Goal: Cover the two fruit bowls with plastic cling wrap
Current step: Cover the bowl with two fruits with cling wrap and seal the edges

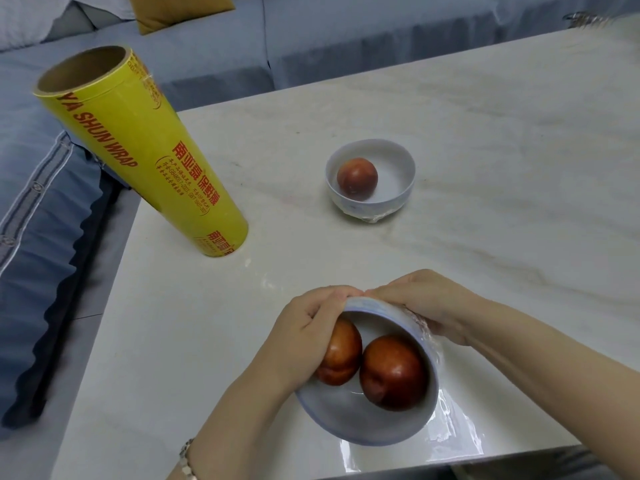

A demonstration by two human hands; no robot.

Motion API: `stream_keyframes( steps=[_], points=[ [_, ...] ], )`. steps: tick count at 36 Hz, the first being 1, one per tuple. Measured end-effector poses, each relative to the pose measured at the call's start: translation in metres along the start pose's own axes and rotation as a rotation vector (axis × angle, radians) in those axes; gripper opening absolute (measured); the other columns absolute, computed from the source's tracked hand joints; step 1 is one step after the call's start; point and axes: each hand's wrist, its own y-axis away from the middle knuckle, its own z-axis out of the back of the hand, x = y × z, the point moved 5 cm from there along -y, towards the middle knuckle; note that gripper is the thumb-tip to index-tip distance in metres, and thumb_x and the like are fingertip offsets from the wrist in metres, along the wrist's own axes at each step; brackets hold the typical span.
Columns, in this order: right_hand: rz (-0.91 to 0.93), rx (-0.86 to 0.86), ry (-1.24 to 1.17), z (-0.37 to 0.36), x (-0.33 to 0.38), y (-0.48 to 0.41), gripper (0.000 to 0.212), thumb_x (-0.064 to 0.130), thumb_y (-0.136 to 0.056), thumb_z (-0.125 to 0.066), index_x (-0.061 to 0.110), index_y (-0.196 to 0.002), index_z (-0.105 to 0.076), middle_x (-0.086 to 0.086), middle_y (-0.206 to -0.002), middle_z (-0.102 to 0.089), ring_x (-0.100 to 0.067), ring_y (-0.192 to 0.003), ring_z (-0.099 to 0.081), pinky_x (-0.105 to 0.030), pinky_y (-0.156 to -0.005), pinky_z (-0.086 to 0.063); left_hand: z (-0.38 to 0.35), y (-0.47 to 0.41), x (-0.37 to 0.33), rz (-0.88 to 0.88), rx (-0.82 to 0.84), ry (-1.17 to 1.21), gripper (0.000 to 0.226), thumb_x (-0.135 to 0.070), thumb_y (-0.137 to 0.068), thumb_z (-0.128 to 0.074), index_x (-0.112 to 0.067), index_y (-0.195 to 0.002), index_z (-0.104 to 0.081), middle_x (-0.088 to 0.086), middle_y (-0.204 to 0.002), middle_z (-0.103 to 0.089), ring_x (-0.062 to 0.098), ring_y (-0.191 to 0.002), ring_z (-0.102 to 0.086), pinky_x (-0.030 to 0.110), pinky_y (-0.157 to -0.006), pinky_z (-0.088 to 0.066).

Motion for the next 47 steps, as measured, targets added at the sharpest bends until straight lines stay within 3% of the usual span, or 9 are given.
stream_keyframes(
  steps=[4, 8, 11, 17, 26, 31, 36, 43, 47],
  points=[
    [0.097, -0.092, 0.147, 0.012, -0.006, 0.003, 0.006, 0.010, -0.074, -0.070, 0.010, -0.068, -0.071, -0.007, -0.067, -0.062, -0.013, -0.059, -0.052, -0.016, -0.049, -0.042, -0.003, -0.002, 0.002, 0.011, 0.024, -0.026, 0.032, -0.034, -0.084, -0.038, -0.039, -0.081, -0.070, -0.018, -0.092, -0.071, 0.001, -0.095, -0.063, 0.019, -0.087, -0.047],
    [0.465, -0.333, -0.060, 0.038, 0.011, 0.025, 0.024, 0.007, -0.082, -0.063, 0.027, -0.071, -0.069, 0.009, -0.068, -0.069, 0.006, -0.062, -0.060, -0.003, -0.063, -0.044, 0.001, -0.003, 0.006, 0.035, -0.006, 0.001, 0.034, -0.036, -0.084, -0.038, -0.039, -0.079, -0.071, -0.017, -0.091, -0.072, 0.002, -0.095, -0.064, 0.021, -0.087, -0.047],
    [0.624, -0.202, 0.031, 0.028, 0.025, 0.048, 0.021, 0.016, -0.088, -0.056, 0.028, -0.080, -0.071, 0.027, -0.088, -0.070, 0.014, -0.083, -0.061, 0.001, -0.076, -0.039, 0.002, -0.004, 0.008, 0.034, -0.022, 0.006, 0.034, -0.038, -0.083, -0.038, -0.034, -0.083, -0.072, -0.014, -0.090, -0.072, 0.004, -0.094, -0.065, 0.021, -0.087, -0.047],
    [0.513, -0.016, 0.280, -0.002, 0.010, 0.042, 0.031, 0.039, -0.093, -0.041, 0.030, -0.102, -0.069, 0.027, -0.106, -0.066, 0.013, -0.103, -0.055, -0.011, -0.093, -0.040, 0.002, -0.002, 0.005, 0.037, -0.043, -0.032, 0.036, -0.038, -0.085, -0.035, -0.039, -0.081, -0.071, -0.018, -0.088, -0.072, 0.000, -0.091, -0.064, 0.009, -0.078, -0.044],
    [0.249, 0.099, 0.187, 0.005, -0.005, 0.032, 0.087, 0.080, -0.066, -0.027, 0.003, -0.079, -0.065, -0.005, -0.078, -0.066, -0.015, -0.074, -0.060, -0.026, -0.083, -0.044, 0.012, 0.003, 0.010, 0.140, -0.164, 0.038, 0.035, -0.034, -0.096, -0.045, -0.026, -0.079, -0.075, -0.014, -0.085, -0.074, 0.001, -0.088, -0.065, 0.009, -0.075, -0.046],
    [0.210, 0.095, -0.201, 0.015, -0.017, 0.040, 0.052, 0.057, -0.070, -0.043, 0.020, -0.091, -0.073, 0.000, -0.087, -0.075, -0.010, -0.078, -0.069, -0.019, -0.073, -0.055, 0.016, 0.008, 0.015, 0.279, -0.344, 0.128, 0.036, -0.032, -0.096, -0.043, -0.024, -0.077, -0.073, -0.010, -0.081, -0.073, 0.006, -0.080, -0.066, 0.018, -0.067, -0.047],
    [0.369, -0.053, -0.080, 0.016, -0.007, 0.048, 0.027, 0.026, -0.092, -0.047, 0.022, -0.091, -0.073, 0.002, -0.099, -0.072, -0.005, -0.087, -0.065, -0.024, -0.082, -0.051, 0.002, 0.016, 0.016, 0.351, -0.419, 0.236, 0.038, -0.032, -0.097, -0.041, -0.024, -0.071, -0.067, -0.013, -0.063, -0.069, -0.001, -0.064, -0.063, 0.014, -0.055, -0.047],
    [0.337, -0.071, -0.173, 0.014, -0.003, 0.045, 0.017, 0.022, -0.086, -0.059, 0.018, -0.088, -0.076, 0.002, -0.089, -0.075, -0.007, -0.080, -0.068, -0.019, -0.071, -0.054, 0.013, 0.001, 0.012, 0.206, -0.204, -0.040, 0.029, -0.007, -0.092, -0.043, -0.020, -0.070, -0.057, -0.001, -0.088, -0.061, 0.006, -0.082, -0.054, 0.009, -0.071, -0.040],
    [0.355, -0.086, -0.155, 0.009, 0.007, 0.040, 0.011, 0.020, -0.082, -0.066, 0.019, -0.081, -0.076, 0.009, -0.079, -0.075, 0.001, -0.069, -0.067, -0.011, -0.059, -0.049, 0.017, -0.008, 0.005, 0.177, -0.067, 0.002, 0.022, -0.027, -0.091, -0.053, -0.021, -0.071, -0.061, -0.010, -0.076, -0.063, -0.006, -0.069, -0.055, 0.002, -0.064, -0.039]
  ],
)
